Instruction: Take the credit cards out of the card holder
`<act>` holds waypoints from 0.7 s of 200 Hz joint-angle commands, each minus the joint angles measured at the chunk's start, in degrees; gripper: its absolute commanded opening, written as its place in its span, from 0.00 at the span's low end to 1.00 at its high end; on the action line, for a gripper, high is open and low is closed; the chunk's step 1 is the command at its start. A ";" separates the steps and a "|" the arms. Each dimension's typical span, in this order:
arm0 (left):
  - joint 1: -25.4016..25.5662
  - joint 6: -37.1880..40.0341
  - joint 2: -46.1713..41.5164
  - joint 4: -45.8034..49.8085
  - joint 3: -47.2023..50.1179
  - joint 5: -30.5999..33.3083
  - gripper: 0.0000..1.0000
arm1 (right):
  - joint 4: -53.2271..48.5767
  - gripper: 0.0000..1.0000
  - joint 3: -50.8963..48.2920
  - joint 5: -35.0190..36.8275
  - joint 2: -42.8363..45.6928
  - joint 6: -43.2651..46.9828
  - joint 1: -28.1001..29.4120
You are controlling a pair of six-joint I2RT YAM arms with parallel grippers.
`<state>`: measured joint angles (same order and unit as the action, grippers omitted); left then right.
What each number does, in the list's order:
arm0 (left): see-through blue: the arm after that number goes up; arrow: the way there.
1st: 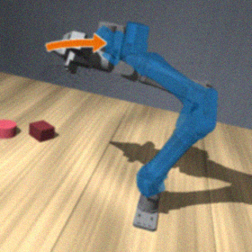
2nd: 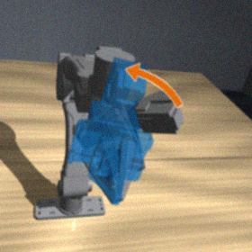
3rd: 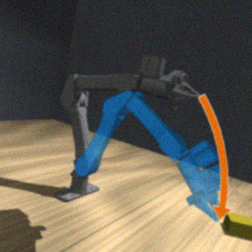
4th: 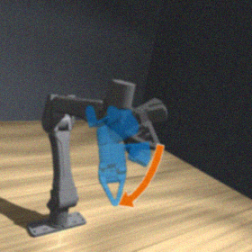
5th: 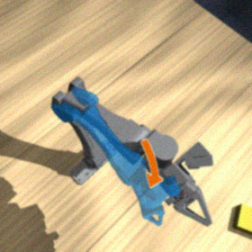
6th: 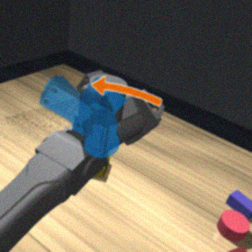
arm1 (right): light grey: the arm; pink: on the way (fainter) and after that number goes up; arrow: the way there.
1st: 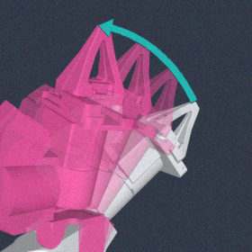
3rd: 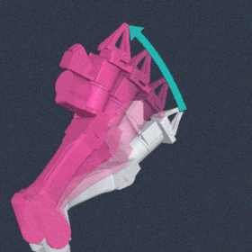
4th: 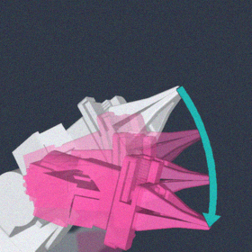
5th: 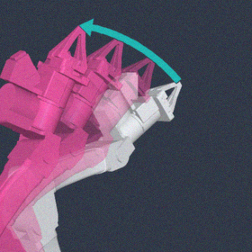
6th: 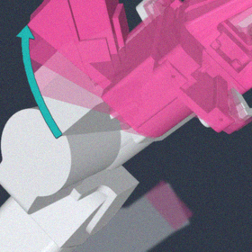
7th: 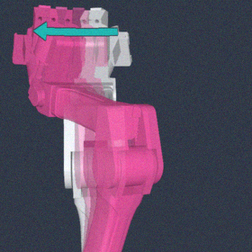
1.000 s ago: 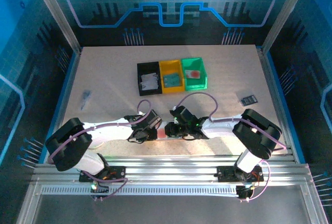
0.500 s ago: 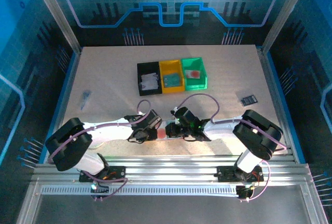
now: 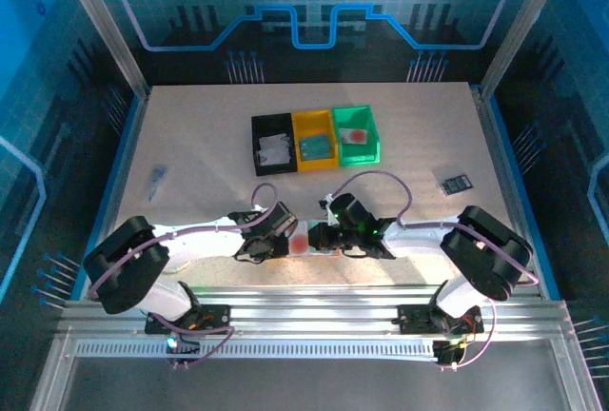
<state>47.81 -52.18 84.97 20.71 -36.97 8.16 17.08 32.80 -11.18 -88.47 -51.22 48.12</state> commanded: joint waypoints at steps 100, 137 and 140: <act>1.58 -0.39 11.71 -12.19 5.53 -7.95 0.24 | -0.68 0.00 -3.86 -3.18 6.78 1.56 -4.26; 1.58 -0.38 11.10 -11.83 5.35 -7.81 0.24 | -0.55 0.00 -4.64 -4.24 8.25 1.85 -5.12; 1.52 -0.38 11.02 -11.76 5.31 -7.74 0.24 | -0.64 0.00 -4.74 -4.28 8.34 1.94 -5.16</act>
<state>47.81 -52.16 84.97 20.71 -36.97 8.16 15.97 29.32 -14.04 -82.19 -50.70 44.07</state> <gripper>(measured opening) 0.237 0.039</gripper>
